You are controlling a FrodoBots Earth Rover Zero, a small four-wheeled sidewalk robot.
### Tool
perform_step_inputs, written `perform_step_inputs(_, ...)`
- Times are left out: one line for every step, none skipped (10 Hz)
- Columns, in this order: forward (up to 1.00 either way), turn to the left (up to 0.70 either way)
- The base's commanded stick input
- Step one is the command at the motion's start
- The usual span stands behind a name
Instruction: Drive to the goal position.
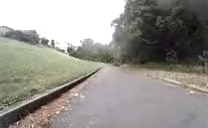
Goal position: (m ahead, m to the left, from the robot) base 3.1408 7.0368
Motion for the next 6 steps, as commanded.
perform_step_inputs(0.50, -0.22)
perform_step_inputs(0.50, -0.40)
perform_step_inputs(0.50, -0.31)
perform_step_inputs(0.50, -0.08)
perform_step_inputs(0.50, 0.00)
perform_step_inputs(0.50, 0.00)
